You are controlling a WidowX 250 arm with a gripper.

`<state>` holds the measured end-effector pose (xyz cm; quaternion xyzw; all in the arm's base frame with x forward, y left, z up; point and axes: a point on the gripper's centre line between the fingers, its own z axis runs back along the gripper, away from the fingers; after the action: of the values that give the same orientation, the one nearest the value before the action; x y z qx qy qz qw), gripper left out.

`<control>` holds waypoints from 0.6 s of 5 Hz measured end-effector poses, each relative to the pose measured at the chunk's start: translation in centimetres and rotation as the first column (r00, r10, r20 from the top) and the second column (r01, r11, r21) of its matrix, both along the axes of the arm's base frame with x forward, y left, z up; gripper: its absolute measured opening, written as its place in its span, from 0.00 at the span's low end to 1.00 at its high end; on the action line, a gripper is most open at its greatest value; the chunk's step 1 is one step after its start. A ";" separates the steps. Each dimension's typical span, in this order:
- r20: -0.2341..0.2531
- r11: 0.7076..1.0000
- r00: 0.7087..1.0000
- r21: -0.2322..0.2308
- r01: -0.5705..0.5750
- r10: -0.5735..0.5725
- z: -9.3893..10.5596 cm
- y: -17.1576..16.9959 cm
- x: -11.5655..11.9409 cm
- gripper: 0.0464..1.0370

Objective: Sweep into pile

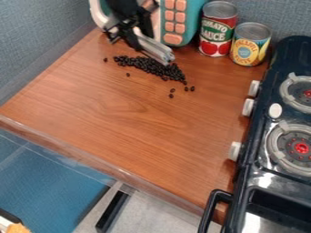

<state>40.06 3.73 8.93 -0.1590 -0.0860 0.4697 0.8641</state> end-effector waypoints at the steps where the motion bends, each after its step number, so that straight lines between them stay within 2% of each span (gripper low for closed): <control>1: 0.000 0.961 0.962 0.052 0.273 -0.273 -0.1 -6.1 -0.2 0.32; 2: 0.011 0.871 0.872 0.061 0.487 -0.489 -0.2 -10.3 -0.9 0.32; 3: -0.038 0.711 0.712 0.043 0.702 -0.701 -1.7 -13.4 -2.2 0.32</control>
<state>37.84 -9.68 7.21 -0.1518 -0.0238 0.1058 0.9824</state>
